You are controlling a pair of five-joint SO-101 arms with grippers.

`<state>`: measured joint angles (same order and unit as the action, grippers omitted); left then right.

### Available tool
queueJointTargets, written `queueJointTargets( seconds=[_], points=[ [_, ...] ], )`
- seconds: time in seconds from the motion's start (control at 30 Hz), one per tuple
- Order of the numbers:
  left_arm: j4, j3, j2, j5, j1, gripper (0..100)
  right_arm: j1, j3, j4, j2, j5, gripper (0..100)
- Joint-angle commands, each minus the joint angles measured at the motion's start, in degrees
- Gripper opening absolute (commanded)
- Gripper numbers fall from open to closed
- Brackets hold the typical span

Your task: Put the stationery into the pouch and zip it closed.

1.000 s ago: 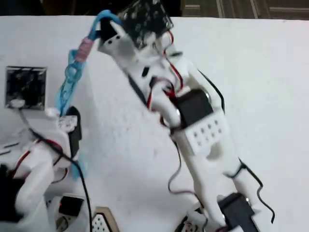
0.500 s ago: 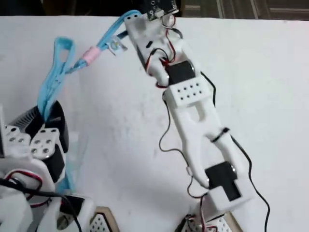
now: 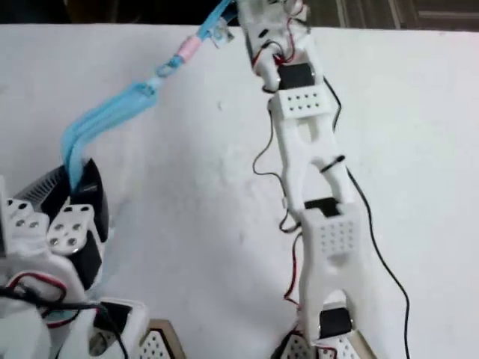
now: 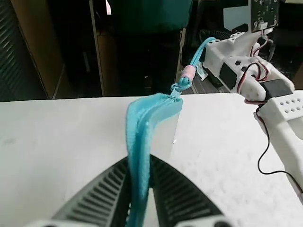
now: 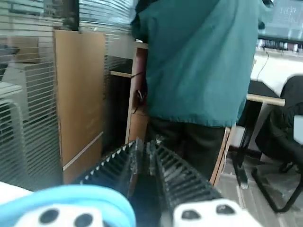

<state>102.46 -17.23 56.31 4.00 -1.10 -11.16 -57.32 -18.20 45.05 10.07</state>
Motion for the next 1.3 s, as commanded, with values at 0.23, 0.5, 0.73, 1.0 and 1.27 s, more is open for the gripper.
queueJointTargets(
  seconds=[0.23, 0.5, 0.73, 1.0, 1.27],
  points=[
    [0.00, -4.04, 3.47, -0.35, -0.22, 2, 5.67, -30.24, -13.05, 17.36, 4.04, 1.6],
    [-0.09, -6.86, 3.12, -0.35, -0.22, 2, 4.79, -37.89, -23.08, 15.34, 4.13, 1.7],
    [-0.35, -5.89, 3.03, -0.79, 0.31, 2, -4.00, -37.54, -54.37, 3.47, 10.29, 7.3],
    [-5.54, 7.74, 3.38, -7.91, 0.40, 2, -13.67, -38.15, -81.45, -7.78, 10.46, 48.4],
    [-18.64, 18.81, 2.95, -3.69, 0.40, 2, -15.60, -38.15, -83.38, -20.44, 10.11, 35.7]
  ],
)
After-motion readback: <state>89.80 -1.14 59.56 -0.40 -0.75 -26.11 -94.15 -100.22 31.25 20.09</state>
